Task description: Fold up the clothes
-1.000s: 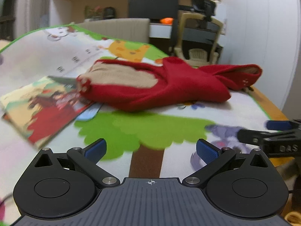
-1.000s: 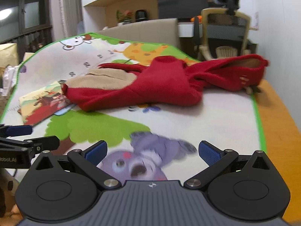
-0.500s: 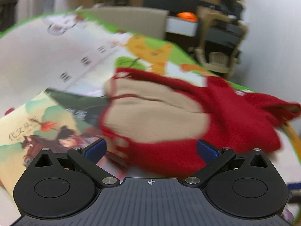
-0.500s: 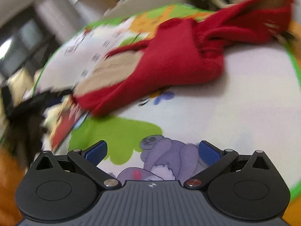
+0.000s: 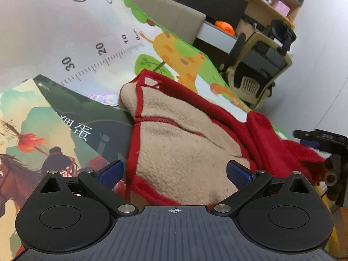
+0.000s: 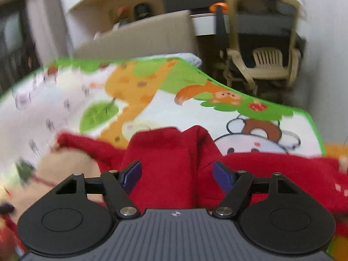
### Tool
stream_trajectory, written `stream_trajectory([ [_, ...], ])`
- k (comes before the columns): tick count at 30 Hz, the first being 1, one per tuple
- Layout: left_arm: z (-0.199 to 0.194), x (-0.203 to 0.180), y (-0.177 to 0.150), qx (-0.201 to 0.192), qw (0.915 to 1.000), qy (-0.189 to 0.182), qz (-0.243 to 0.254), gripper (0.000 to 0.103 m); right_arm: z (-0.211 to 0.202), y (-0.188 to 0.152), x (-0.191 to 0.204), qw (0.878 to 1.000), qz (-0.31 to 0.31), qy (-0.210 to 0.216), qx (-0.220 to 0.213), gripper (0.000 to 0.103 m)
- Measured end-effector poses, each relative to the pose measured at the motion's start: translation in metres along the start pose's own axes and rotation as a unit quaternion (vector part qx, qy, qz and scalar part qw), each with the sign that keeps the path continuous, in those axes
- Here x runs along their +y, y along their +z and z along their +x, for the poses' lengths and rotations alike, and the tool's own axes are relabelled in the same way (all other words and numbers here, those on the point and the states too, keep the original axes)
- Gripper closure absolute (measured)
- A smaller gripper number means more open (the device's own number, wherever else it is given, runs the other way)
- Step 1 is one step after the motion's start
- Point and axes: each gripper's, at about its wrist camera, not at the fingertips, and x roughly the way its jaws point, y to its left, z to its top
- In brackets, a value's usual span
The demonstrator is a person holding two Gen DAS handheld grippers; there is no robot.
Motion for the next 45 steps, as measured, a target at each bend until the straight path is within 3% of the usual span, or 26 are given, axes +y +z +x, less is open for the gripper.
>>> stream_trajectory([
  [2,0.005,0.005,0.002,0.003,0.9999,-0.007,-0.007,0.001,-0.028,-0.017,-0.021,1.000,0.026,-0.001,-0.012,0.028],
  [4,0.020,0.003,0.004,0.017,0.9998,-0.008,-0.006,0.001,-0.054,-0.038,-0.042,0.999,0.049,-0.009,-0.012,0.016],
  [7,0.039,-0.006,0.005,0.026,0.9996,-0.009,-0.004,0.011,-0.066,-0.061,-0.068,0.996,0.088,-0.020,0.010,0.016],
  [9,0.046,-0.013,0.004,0.026,0.9997,-0.004,-0.001,0.036,-0.067,-0.075,-0.084,0.992,0.116,-0.027,0.030,0.016],
  [10,0.047,-0.016,0.004,0.028,0.9996,-0.003,-0.002,0.039,-0.065,-0.078,-0.092,0.990,0.130,-0.029,0.039,0.016],
  [12,0.041,-0.022,0.000,0.028,0.9996,0.001,0.001,0.055,-0.039,-0.064,-0.102,0.987,0.154,-0.022,0.050,0.016],
  [14,0.030,-0.031,-0.008,0.025,0.9992,0.000,0.032,0.061,-0.012,-0.048,-0.109,0.983,0.172,-0.017,0.062,0.016],
  [18,0.002,-0.054,-0.031,0.026,0.9931,-0.027,0.111,0.069,0.060,0.015,-0.069,0.991,0.099,-0.031,0.086,0.014],
  [21,-0.014,-0.083,-0.056,0.040,0.9861,-0.097,0.129,0.072,0.098,0.059,-0.004,0.997,-0.009,-0.005,0.070,0.014],
  [25,-0.023,-0.144,-0.097,0.080,0.9584,-0.230,0.149,0.066,0.113,0.079,0.059,0.995,-0.074,0.050,0.045,0.014],
  [27,-0.021,-0.164,-0.109,0.100,0.9444,-0.277,0.147,0.052,0.103,0.072,0.079,0.992,-0.109,0.057,0.038,0.014],
  [28,-0.019,-0.172,-0.113,0.110,0.9378,-0.297,0.142,0.051,0.094,0.061,0.088,0.987,-0.148,0.053,0.030,0.014],
  [30,-0.020,-0.180,-0.115,0.118,0.9319,-0.315,0.137,0.034,0.075,0.040,0.106,0.973,-0.226,0.046,0.015,0.016],
  [32,-0.027,-0.178,-0.109,0.117,0.9316,-0.315,0.140,0.032,0.052,0.012,0.121,0.956,-0.289,0.050,0.006,0.022],
  [34,-0.036,-0.167,-0.099,0.115,0.9329,-0.311,0.140,0.028,0.036,-0.012,0.131,0.949,-0.305,0.079,0.010,0.030],
  [38,-0.061,-0.139,-0.085,0.104,0.9419,-0.287,0.139,0.009,0.048,-0.040,0.155,0.948,-0.304,0.096,0.014,0.038],
  [41,-0.086,-0.131,-0.079,0.086,0.9543,-0.241,0.154,0.009,0.079,-0.052,0.172,0.947,-0.305,0.091,0.032,0.040],
  [43,-0.100,-0.125,-0.071,0.069,0.9626,-0.206,0.162,0.009,0.087,-0.058,0.173,0.947,-0.308,0.089,0.037,0.063],
  [45,-0.109,-0.120,-0.058,0.042,0.9712,-0.162,0.170,0.009,0.095,-0.064,0.175,0.946,-0.310,0.087,0.042,0.075],
])
